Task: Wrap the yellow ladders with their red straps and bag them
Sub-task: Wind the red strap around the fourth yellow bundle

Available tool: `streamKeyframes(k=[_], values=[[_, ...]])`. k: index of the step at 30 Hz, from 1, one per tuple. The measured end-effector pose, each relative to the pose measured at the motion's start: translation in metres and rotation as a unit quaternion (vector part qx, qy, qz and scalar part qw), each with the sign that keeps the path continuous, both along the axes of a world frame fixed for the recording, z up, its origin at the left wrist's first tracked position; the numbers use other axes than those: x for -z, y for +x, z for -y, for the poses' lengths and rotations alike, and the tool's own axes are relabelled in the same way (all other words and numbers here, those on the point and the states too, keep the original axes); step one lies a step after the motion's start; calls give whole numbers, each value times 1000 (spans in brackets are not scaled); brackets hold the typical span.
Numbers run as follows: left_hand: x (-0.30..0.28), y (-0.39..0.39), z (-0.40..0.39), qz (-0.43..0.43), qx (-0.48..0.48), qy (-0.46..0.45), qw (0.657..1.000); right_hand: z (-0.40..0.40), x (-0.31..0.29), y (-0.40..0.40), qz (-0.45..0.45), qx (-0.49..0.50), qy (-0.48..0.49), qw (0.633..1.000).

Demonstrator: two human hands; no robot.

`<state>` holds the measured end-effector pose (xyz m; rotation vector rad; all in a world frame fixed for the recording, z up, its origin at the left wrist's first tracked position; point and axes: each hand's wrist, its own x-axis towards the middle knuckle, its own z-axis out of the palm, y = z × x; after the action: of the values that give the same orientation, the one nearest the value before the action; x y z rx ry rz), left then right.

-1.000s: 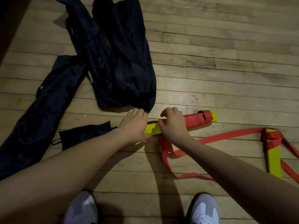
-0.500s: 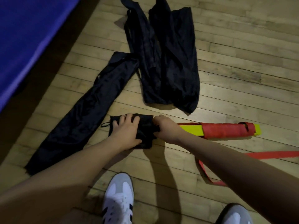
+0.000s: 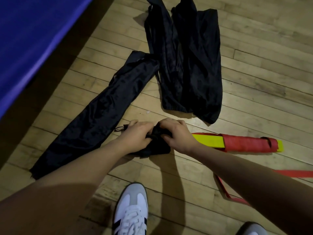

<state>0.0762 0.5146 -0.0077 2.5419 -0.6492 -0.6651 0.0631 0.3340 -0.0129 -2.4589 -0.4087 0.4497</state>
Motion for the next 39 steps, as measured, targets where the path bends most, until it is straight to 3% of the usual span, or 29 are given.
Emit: streamKeyframes(k=[6, 12, 16, 19, 22, 27, 33, 39], values=[[-4, -5, 7, 46, -22, 16, 999, 8, -4, 1, -50, 16, -72, 996], [-7, -4, 16, 94, 122, 139, 978, 18, 4, -14, -85, -29, -199, 976], [-11, -5, 20, 129, 131, 72, 980, 22, 2, -16, -41, -28, -228, 972], [-14, -5, 25, 83, 165, 12, 983, 26, 1, -16, -52, -5, -266, 962], [-18, -7, 30, 41, 168, 24, 985, 29, 4, -20, -51, -31, -297, 953], [-15, -11, 30, 99, 238, 149, 955, 31, 9, -24, -24, -44, -288, 956], [-16, -8, 50, 128, 134, 217, 959, 42, 10, -24, -25, -72, -278, 958], [-27, 3, 35, 144, 197, 279, 929, 40, 7, -24, -44, -17, -216, 975]])
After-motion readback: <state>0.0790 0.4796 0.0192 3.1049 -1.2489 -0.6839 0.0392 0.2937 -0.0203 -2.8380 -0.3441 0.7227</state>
